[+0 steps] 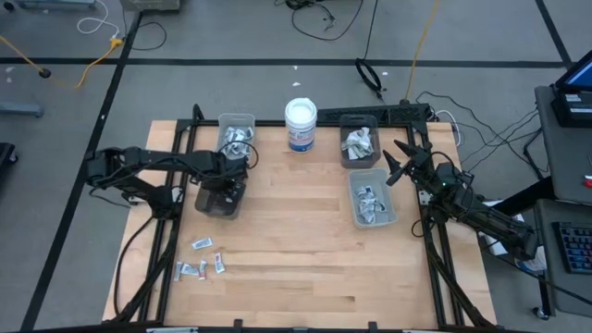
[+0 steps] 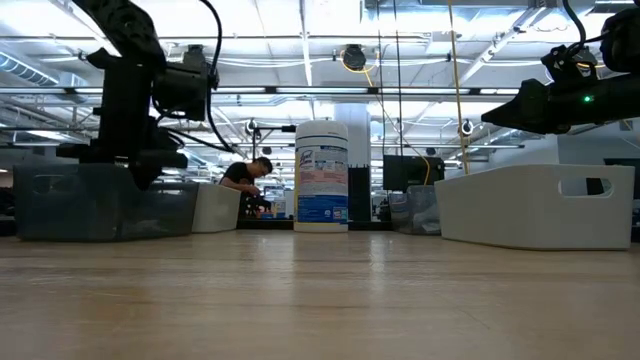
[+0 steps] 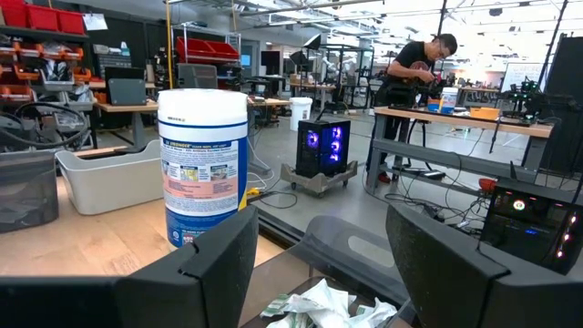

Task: Pick & Place First Aid Supplies
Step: Put the orange ointment pack into the left black bin

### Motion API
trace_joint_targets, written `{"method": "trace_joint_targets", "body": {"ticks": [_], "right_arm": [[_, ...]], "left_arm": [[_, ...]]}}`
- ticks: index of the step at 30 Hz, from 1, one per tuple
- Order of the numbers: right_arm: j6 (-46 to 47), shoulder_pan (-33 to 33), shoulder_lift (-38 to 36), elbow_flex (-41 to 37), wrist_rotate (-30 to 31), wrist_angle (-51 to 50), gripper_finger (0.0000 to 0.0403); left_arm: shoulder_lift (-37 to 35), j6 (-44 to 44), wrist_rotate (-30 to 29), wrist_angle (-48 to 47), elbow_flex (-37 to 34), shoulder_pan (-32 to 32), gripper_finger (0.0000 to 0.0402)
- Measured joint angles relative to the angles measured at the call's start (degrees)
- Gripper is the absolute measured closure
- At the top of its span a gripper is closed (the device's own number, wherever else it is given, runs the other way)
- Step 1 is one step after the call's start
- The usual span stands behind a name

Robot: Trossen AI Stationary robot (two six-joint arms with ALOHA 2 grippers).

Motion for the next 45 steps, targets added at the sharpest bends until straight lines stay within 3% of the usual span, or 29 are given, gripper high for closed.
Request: {"method": "trace_joint_targets", "body": {"ticks": [7,18,26,36,45], "right_arm": [[0.0,0.0,0.0,0.0,0.0,0.0,0.0165],[0.0,0.0,0.0,0.0,0.0,0.0,0.0165],[0.0,0.0,0.0,0.0,0.0,0.0,0.0165],[0.0,0.0,0.0,0.0,0.0,0.0,0.0165],[0.0,0.0,0.0,0.0,0.0,0.0,0.0165]], "left_arm": [[-0.7,-1.2,6.2,-3.4,4.7,0.4,0.0207],[-3.7,-11.0,7.4,-11.5,13.9,-6.8,0.0235],[-4.0,-25.9,9.4,-13.2,14.6,-18.1,0.0243],[-3.7,-51.0,10.3,-12.8,14.6,-36.4,0.0243],[3.2,-65.1,10.5,-7.0,14.6,-47.8,0.0243]]}}
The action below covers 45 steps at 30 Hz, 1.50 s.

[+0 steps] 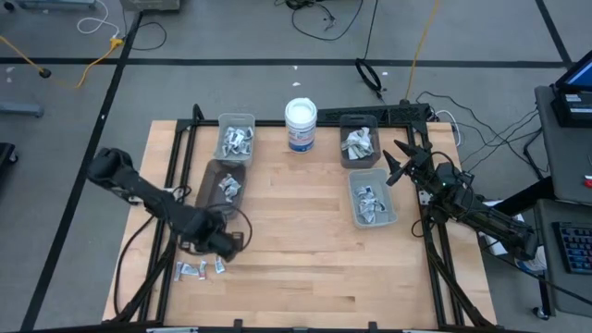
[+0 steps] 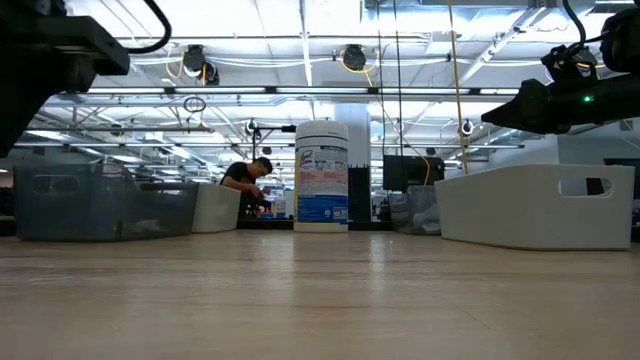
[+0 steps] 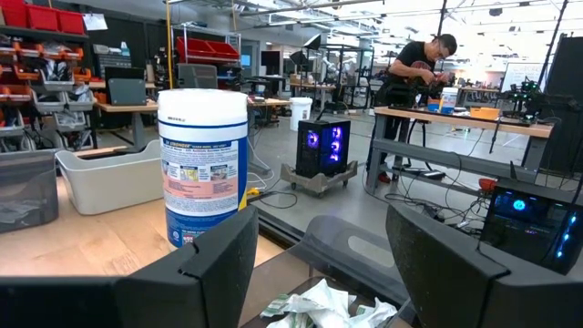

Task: Pick & Place First Aid Supplies
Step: Put the orange ointment pack into the left black bin

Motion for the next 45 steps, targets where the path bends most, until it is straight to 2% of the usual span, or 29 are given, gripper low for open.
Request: {"method": "trace_joint_targets", "body": {"ticks": [11,23,29,32,39,45], "right_arm": [[0.0,0.0,0.0,0.0,0.0,0.0,0.0165],[0.0,0.0,0.0,0.0,0.0,0.0,0.0165],[0.0,0.0,0.0,0.0,0.0,0.0,0.0165],[0.0,0.0,0.0,0.0,0.0,0.0,0.0165],[0.0,0.0,0.0,0.0,0.0,0.0,0.0165],[0.0,0.0,0.0,0.0,0.0,0.0,0.0165]], "left_arm": [[7.7,-5.4,0.2,7.5,0.0,-4.8,0.0243],[16.0,-9.5,2.1,8.2,0.0,-8.4,0.0243],[16.9,-9.2,3.0,8.4,0.1,-8.7,0.0245],[17.0,-8.3,2.8,9.9,0.1,-8.6,0.0268],[17.0,-6.2,2.9,11.2,0.0,-8.7,0.039],[15.9,-4.2,3.0,10.1,-0.2,-8.6,0.0397]]}}
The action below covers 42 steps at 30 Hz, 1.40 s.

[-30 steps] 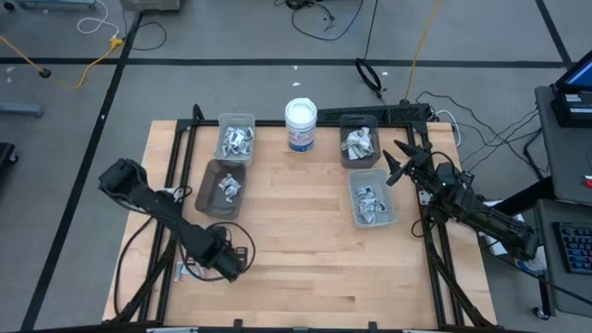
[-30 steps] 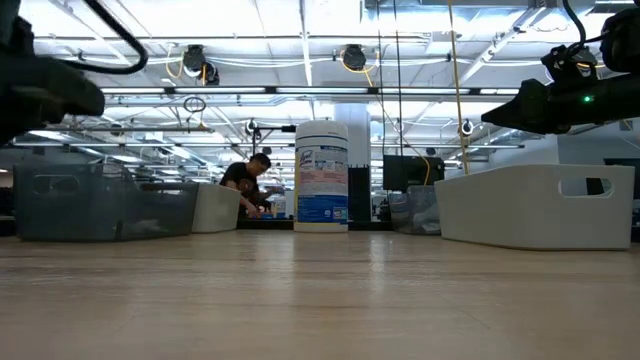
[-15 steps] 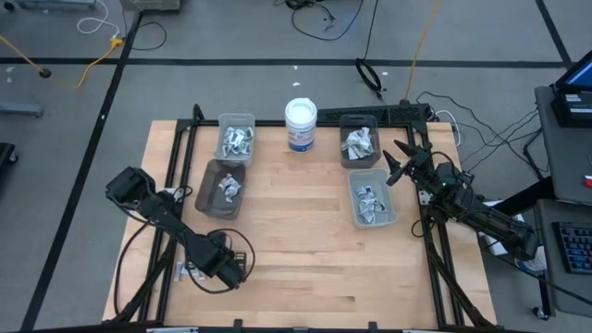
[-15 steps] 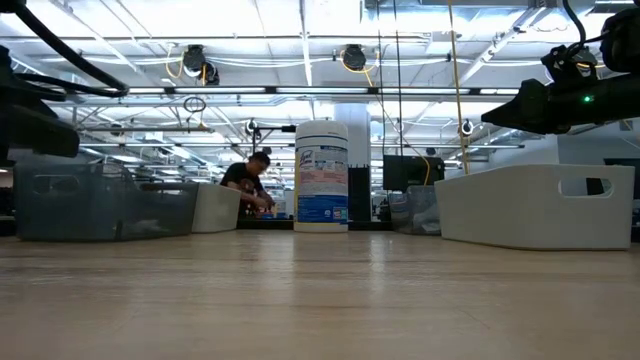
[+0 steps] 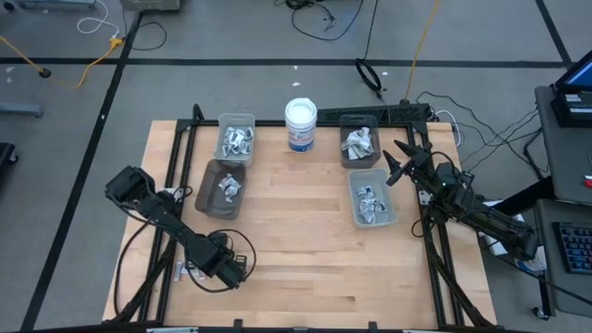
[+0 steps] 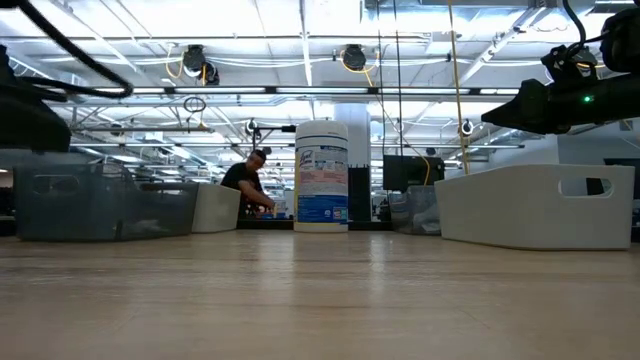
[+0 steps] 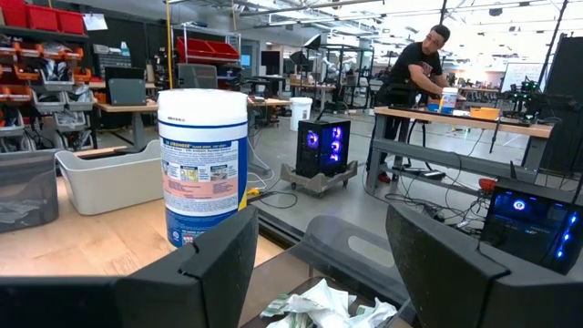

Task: Pick & Place First Aid Supplies
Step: Put the orange ointment pack into the left black bin

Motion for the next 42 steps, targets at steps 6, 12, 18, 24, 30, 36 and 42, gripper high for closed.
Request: {"method": "trace_joint_targets", "body": {"ticks": [6,12,18,24,30,36,42], "right_arm": [[0.0,0.0,0.0,0.0,0.0,0.0,0.0165],[0.0,0.0,0.0,0.0,0.0,0.0,0.0165],[0.0,0.0,0.0,0.0,0.0,0.0,0.0165],[0.0,0.0,0.0,0.0,0.0,0.0,0.0165],[0.0,0.0,0.0,0.0,0.0,0.0,0.0165],[0.0,0.0,0.0,0.0,0.0,0.0,0.0165],[0.0,0.0,0.0,0.0,0.0,0.0,0.0165]], "left_arm": [[-8.3,2.9,-1.8,-6.6,0.1,2.2,0.0399],[-15.7,7.8,-2.1,-12.9,0.1,5.0,0.04],[-21.9,9.6,-2.3,-19.6,0.1,6.8,0.04],[-23.8,14.7,-3.0,-26.1,0.1,12.0,0.0401],[-24.2,28.8,-3.4,-28.4,0.1,23.4,0.0401],[-24.2,41.9,-5.9,-28.8,0.1,34.5,0.0401],[-24.2,53.5,-7.0,-28.8,0.1,44.9,0.0401]]}}
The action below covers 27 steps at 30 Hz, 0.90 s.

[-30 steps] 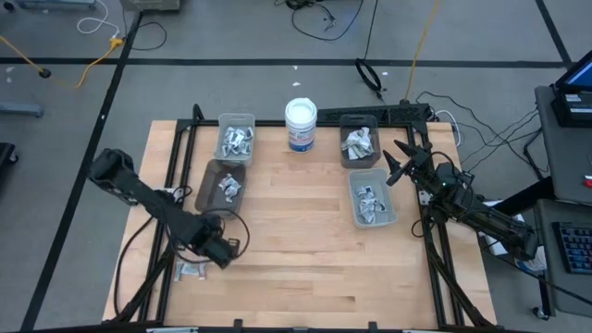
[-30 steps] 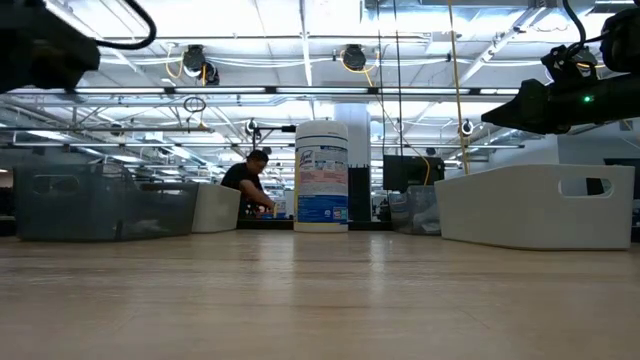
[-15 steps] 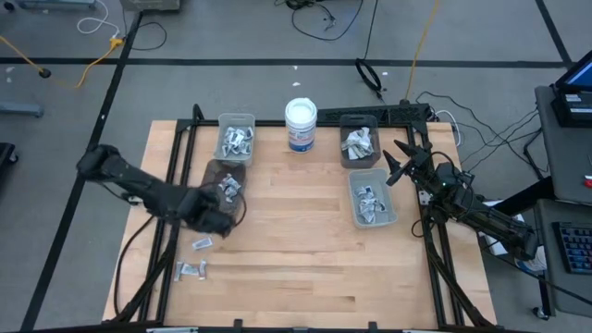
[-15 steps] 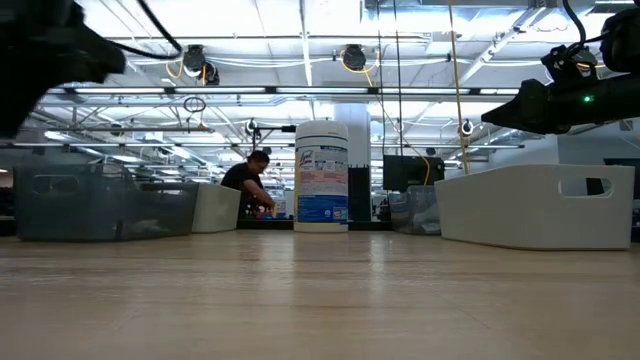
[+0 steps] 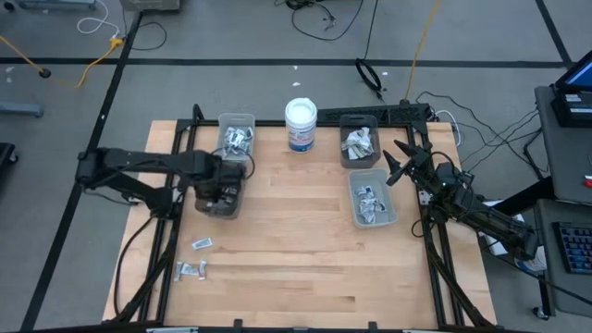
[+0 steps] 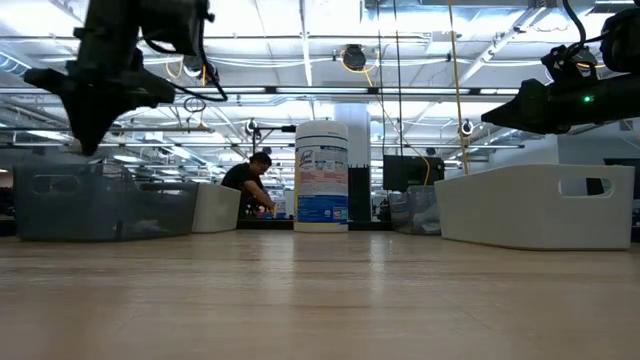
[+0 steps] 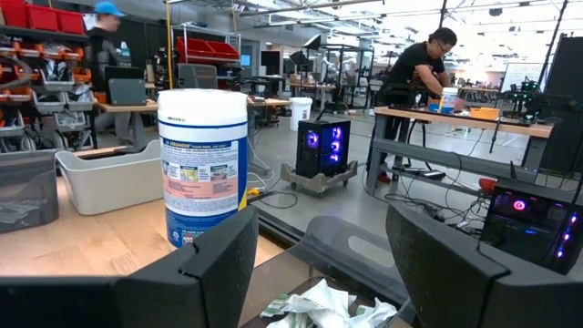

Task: Pick & Place First Aid Supplies
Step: Put the orange ointment pack into the left black bin

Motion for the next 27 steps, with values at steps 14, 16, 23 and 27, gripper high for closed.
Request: {"method": "trace_joint_targets", "body": {"ticks": [14,16,23,27], "right_arm": [[0.0,0.0,0.0,0.0,0.0,0.0,0.0165],[0.0,0.0,0.0,0.0,0.0,0.0,0.0165],[0.0,0.0,0.0,0.0,0.0,0.0,0.0165],[0.0,0.0,0.0,0.0,0.0,0.0,0.0165]], "left_arm": [[0.0,15.0,-3.8,4.5,-0.6,15.0,0.0401],[0.5,15.8,-3.5,9.6,-2.3,15.0,0.0401],[4.4,16.8,-5.1,16.9,-6.7,15.0,0.0401],[7.8,16.4,-5.9,18.6,-8.6,14.5,0.0401]]}}
